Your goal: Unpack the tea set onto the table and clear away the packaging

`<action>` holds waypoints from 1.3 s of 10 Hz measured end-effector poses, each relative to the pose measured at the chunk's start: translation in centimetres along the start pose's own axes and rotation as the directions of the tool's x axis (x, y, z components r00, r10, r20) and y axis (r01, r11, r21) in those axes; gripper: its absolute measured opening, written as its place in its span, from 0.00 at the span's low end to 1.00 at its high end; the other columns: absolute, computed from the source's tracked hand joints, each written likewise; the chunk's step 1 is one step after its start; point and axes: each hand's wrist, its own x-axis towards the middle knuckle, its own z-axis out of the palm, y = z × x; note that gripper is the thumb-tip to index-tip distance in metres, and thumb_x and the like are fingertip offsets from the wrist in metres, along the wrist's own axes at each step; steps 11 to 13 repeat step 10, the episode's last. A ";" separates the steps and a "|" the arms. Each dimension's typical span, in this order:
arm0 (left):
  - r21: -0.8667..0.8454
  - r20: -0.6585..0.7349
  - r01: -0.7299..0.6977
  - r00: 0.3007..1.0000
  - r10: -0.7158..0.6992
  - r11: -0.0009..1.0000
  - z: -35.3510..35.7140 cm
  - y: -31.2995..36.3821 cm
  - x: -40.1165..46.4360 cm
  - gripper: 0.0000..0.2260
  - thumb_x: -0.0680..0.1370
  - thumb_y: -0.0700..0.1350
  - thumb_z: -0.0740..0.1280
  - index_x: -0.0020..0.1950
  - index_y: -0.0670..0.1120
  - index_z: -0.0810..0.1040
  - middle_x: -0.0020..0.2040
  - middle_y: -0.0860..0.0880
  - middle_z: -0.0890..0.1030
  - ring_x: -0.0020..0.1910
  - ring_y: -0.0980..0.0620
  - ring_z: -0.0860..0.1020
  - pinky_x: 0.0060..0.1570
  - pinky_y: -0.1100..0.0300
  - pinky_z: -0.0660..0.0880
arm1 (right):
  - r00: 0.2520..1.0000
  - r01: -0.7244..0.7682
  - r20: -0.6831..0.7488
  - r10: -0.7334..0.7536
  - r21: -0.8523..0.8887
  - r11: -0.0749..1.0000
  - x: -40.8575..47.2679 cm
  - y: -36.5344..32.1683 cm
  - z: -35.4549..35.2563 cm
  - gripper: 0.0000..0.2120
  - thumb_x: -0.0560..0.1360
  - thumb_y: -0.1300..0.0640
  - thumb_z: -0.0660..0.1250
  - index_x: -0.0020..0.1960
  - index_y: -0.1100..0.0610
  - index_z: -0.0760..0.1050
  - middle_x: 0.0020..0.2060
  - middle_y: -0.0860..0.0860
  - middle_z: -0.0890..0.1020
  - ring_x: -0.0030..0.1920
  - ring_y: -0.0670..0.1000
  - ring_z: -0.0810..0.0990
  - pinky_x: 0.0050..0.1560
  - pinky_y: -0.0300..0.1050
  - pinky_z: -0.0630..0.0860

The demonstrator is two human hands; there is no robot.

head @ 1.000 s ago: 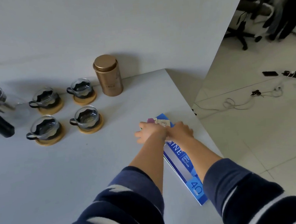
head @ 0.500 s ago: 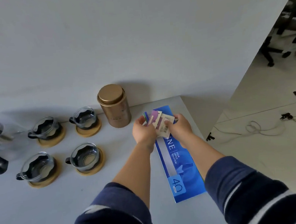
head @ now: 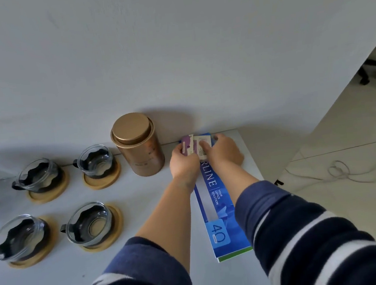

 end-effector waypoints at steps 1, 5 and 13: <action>-0.143 0.039 0.056 0.998 -0.051 0.988 -0.3 0.7 -0.9 0.16 0.76 0.39 0.62 0.63 0.45 0.71 0.54 0.44 0.82 0.50 0.45 0.82 0.50 0.52 0.80 | 1.000 0.000 0.024 -0.001 0.045 0.999 -0.3 -0.1 -1.0 0.24 0.77 0.40 0.59 0.64 0.54 0.71 0.59 0.54 0.79 0.57 0.57 0.78 0.48 0.47 0.71; 0.551 0.232 -0.275 0.957 0.173 0.788 -3.0 -7.2 -13.7 0.36 0.71 0.46 0.70 0.76 0.46 0.58 0.73 0.50 0.64 0.70 0.49 0.64 0.69 0.51 0.67 | 0.936 0.120 0.333 -0.115 0.005 0.993 -13.5 8.3 -5.9 0.29 0.73 0.69 0.57 0.73 0.53 0.61 0.68 0.56 0.67 0.66 0.59 0.69 0.64 0.50 0.71; 0.661 0.399 -0.445 0.890 0.220 0.604 -7.9 -7.3 -18.2 0.48 0.72 0.53 0.72 0.79 0.50 0.41 0.78 0.53 0.57 0.73 0.49 0.60 0.70 0.50 0.65 | 0.962 0.114 0.224 -0.158 0.195 0.974 -20.4 9.1 -6.8 0.29 0.72 0.74 0.56 0.69 0.55 0.67 0.68 0.53 0.69 0.68 0.53 0.69 0.59 0.38 0.68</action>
